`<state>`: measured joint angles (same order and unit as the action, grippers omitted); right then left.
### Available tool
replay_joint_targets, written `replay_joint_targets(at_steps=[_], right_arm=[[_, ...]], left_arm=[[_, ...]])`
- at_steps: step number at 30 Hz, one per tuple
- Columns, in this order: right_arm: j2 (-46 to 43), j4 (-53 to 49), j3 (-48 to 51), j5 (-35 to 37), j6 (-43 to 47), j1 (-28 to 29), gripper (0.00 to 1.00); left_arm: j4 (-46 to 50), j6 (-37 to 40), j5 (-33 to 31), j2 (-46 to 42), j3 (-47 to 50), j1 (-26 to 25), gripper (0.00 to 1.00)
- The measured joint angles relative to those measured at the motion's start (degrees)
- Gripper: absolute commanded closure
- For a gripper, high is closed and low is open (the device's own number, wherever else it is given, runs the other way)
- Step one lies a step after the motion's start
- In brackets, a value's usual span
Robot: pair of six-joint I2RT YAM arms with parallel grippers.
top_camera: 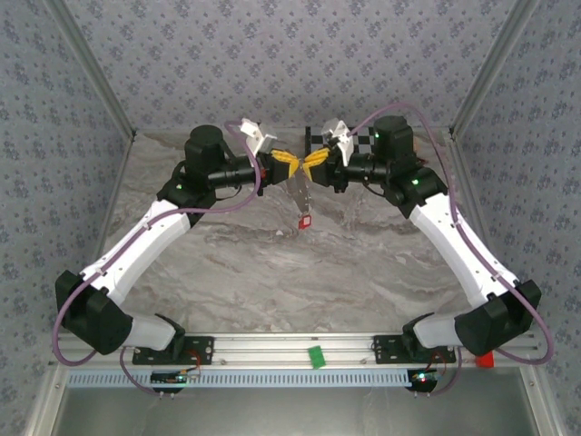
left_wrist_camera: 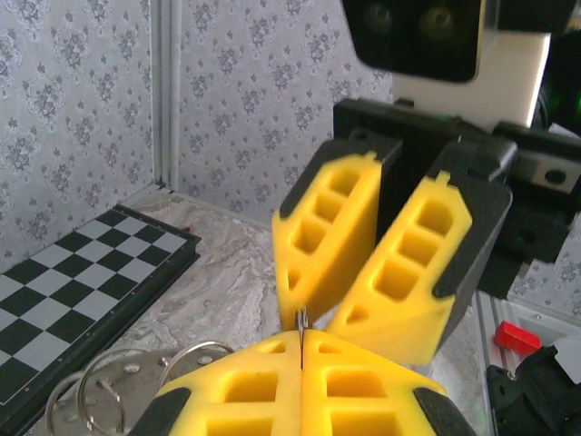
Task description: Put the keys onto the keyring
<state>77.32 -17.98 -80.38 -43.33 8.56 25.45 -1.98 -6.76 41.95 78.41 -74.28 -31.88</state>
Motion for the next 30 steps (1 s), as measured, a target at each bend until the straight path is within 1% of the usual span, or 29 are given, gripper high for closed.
replay_joint_targets(at_steps=[7, 15, 18, 24, 30], right_arm=[[0.11, -0.74, 0.63, 0.09, 0.52, 0.13, 0.81], [-0.74, -1.01, 2.45, 0.11, 0.13, -1.38, 0.76], [-1.6, -0.04, 3.21, 0.11, -1.27, -2.03, 0.67], [-2.36, 8.15, 4.76, -0.96, -7.91, -3.13, 0.64], [-1.73, 17.68, 5.6, -3.98, -16.17, -3.96, 0.64]], left_arm=[[-1.27, -0.83, -0.02, -0.55, 0.33, 0.0, 1.0], [-2.56, -1.9, -0.02, -1.64, 0.98, 0.37, 1.0], [-3.17, -2.29, 0.0, -1.84, 1.42, 0.37, 1.0], [-4.31, -3.3, -0.02, -1.84, 1.97, 0.37, 1.0], [-4.7, -3.43, -0.02, -1.86, 2.25, 0.37, 1.0]])
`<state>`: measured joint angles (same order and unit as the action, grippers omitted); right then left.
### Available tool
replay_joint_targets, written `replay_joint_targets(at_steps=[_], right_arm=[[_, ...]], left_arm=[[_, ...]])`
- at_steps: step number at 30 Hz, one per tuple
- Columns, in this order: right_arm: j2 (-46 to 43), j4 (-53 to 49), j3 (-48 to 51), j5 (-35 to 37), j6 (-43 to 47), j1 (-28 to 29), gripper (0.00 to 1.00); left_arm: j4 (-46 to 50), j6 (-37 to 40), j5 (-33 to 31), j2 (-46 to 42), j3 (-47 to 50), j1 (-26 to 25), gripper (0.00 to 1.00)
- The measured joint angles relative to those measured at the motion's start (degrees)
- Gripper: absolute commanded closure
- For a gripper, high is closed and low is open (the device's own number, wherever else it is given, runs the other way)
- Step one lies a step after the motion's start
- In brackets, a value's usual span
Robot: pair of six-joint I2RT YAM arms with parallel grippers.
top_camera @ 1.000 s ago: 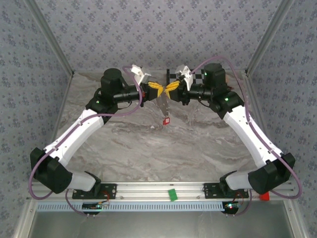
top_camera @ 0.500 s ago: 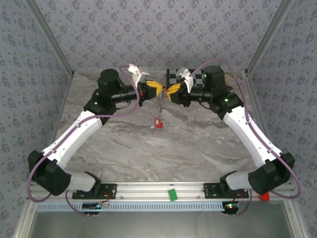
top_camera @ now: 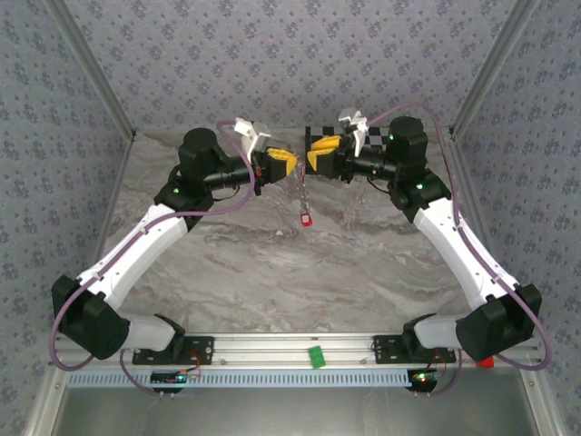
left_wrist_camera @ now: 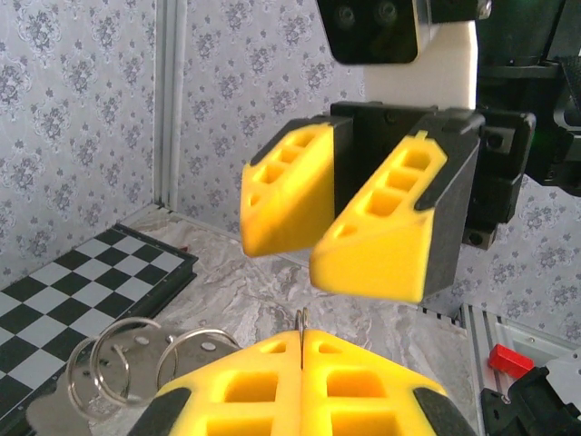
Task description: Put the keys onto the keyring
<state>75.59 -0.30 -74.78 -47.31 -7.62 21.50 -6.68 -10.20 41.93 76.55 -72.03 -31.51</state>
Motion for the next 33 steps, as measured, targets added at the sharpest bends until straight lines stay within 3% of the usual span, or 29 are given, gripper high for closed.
replay_joint_targets(at_steps=[10, 25, 33], right_arm=[[2.8, 3.61, 0.0, -4.15, -4.68, 0.33, 0.63], [4.02, 3.69, 0.0, -4.59, -5.25, 0.66, 0.62], [4.02, 3.65, 0.0, -4.48, -5.29, 0.76, 0.55]], left_arm=[[-0.07, -0.39, 0.02, -0.46, 0.0, 0.0, 1.0], [-0.04, -0.85, 0.02, -0.61, 0.0, 0.37, 1.0], [-0.07, -0.87, 0.04, -0.81, 0.0, 0.37, 1.0]])
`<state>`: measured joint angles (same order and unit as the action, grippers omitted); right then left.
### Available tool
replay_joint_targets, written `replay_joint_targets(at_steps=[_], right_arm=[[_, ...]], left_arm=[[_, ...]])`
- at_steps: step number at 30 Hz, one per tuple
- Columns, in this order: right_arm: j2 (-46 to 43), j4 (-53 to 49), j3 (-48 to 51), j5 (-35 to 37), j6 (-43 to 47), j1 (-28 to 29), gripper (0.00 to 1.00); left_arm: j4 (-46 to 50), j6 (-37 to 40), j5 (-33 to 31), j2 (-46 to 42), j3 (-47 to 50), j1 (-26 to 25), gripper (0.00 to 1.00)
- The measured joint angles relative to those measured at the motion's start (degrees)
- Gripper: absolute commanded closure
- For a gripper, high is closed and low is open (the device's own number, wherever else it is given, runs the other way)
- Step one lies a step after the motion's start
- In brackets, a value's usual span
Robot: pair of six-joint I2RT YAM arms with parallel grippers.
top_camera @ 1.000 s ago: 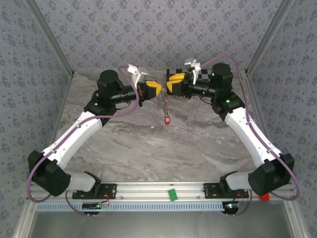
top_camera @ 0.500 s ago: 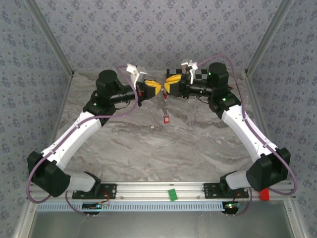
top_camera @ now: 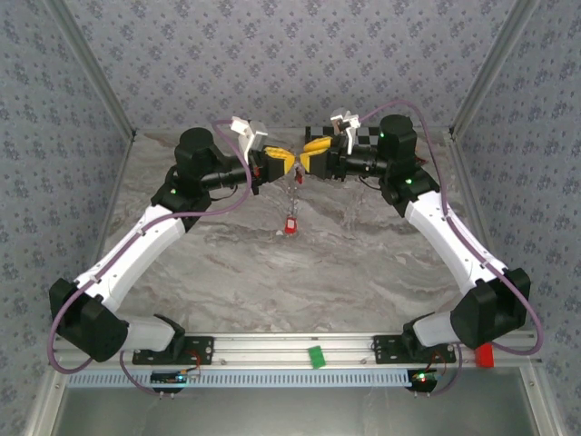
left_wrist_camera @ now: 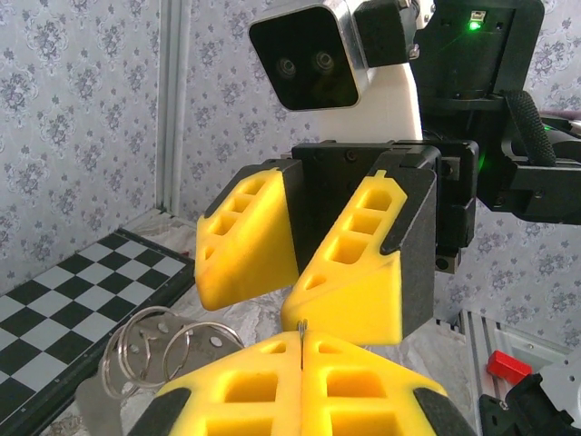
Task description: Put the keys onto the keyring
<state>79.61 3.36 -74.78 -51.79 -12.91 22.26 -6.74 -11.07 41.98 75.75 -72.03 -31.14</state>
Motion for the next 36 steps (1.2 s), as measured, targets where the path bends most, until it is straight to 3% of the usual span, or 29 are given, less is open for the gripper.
replay_joint_targets(at_steps=[9, 28, 36], right_arm=[[0.0, 0.66, 0.2, 0.04, -1.14, -0.31, 0.55], [-0.85, 13.53, 5.2, -2.86, -7.32, -0.42, 0.58], [-0.42, 14.29, 5.2, -4.74, -7.67, 0.66, 0.66]], left_arm=[[-0.42, 0.0, 0.0, 0.0, 0.0, 0.0, 1.0], [-0.55, -0.2, 0.0, 0.0, 0.0, 0.0, 1.0], [-0.59, -0.2, 0.0, 0.0, 0.0, 0.0, 1.0]])
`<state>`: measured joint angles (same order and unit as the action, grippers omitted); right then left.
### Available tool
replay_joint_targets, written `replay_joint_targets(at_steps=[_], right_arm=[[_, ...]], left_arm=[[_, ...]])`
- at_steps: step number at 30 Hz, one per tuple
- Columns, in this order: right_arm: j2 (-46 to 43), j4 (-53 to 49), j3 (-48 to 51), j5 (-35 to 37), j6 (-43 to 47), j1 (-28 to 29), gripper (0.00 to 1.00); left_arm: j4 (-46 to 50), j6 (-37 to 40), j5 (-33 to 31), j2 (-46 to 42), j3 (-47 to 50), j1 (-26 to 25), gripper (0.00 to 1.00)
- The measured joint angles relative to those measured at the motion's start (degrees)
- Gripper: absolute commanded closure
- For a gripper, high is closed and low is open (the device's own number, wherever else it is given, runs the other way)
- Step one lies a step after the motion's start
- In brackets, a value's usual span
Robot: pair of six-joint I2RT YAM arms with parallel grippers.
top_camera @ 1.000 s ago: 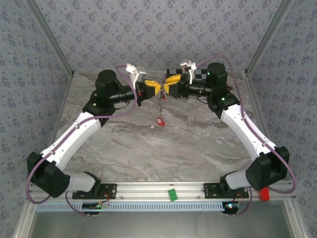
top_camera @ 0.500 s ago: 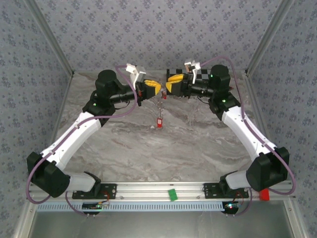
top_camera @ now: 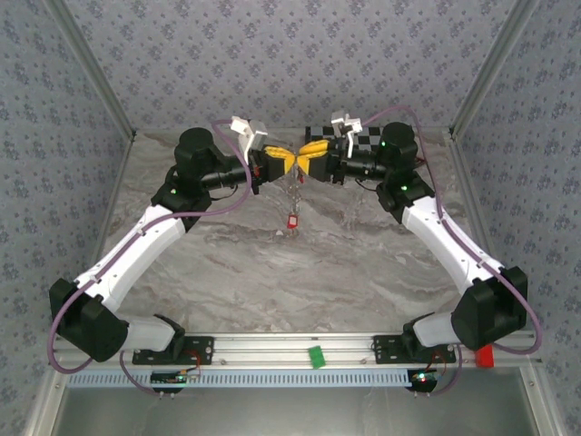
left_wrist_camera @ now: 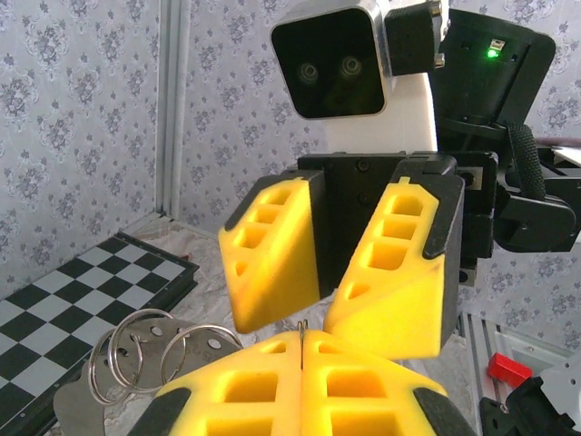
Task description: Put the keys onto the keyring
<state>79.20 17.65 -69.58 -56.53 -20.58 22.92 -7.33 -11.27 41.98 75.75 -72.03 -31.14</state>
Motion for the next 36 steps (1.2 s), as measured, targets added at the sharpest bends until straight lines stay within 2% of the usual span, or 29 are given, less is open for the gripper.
replay_joint_targets(at_steps=[5, 9, 10, 16, 17, 18, 19, 21, 27, 36], right_arm=[[0.85, -0.33, 0.0, -0.87, 0.02, 0.39, 0.75], [0.87, -0.74, -0.07, -1.57, 0.13, 0.48, 0.98], [0.87, -0.96, -0.11, -1.92, 0.28, 0.5, 1.0], [0.85, -4.83, -1.51, -2.01, 2.97, 0.48, 1.0], [0.83, -5.99, -1.95, -1.9, 3.82, 0.48, 1.0], [0.83, -7.45, -2.47, -1.81, 4.98, 0.48, 1.0], [0.83, -9.4, -3.13, -1.79, 6.21, 0.48, 1.0], [0.83, -13.22, -4.39, -1.7, 8.9, 0.48, 1.0], [0.83, -27.82, -10.69, -0.31, 19.32, 0.48, 1.0], [1.75, -51.54, -22.36, 5.57, 40.65, 3.93, 1.0]], left_arm=[[0.0, 0.0, -0.04, 0.0, 0.0, 0.02, 1.0], [0.02, 0.0, -0.07, 0.0, 0.02, 0.0, 1.0], [0.02, 0.0, -0.33, 0.0, 0.13, 0.15, 1.0], [0.28, 0.09, -0.52, 0.0, 0.22, 0.33, 1.0], [0.44, 0.22, -0.57, 0.0, 0.22, 0.33, 0.97], [0.68, 0.24, -0.68, -0.02, 0.22, 0.33, 0.87], [0.98, 0.48, -0.68, -0.02, 0.22, 0.33, 0.82], [1.66, 0.98, -0.68, -0.07, 0.22, 0.35, 0.79], [7.37, 5.05, -0.24, -1.92, 0.15, 0.98, 0.77], [23.91, 16.55, 0.17, -2.6, -4.26, 1.25, 0.77]])
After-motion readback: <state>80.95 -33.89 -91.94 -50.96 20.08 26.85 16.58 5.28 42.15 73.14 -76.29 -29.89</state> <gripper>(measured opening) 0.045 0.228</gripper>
